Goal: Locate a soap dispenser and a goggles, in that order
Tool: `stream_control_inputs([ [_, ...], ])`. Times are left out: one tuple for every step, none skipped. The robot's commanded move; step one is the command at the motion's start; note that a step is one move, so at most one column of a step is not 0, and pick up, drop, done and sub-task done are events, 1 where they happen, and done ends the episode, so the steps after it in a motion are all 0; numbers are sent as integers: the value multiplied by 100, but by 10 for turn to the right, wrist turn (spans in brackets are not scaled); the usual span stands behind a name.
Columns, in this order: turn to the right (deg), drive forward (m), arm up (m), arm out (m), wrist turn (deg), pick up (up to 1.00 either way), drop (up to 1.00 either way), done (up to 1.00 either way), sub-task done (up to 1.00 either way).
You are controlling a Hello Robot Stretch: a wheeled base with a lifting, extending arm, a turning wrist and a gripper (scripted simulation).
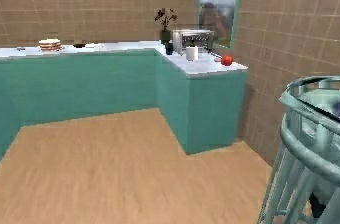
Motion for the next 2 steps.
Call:
stream_control_inputs([
  [0, 85, 0, 0, 0, 0, 0, 0, 0],
  [60, 0, 0, 0, 0, 0, 0, 0, 0],
])
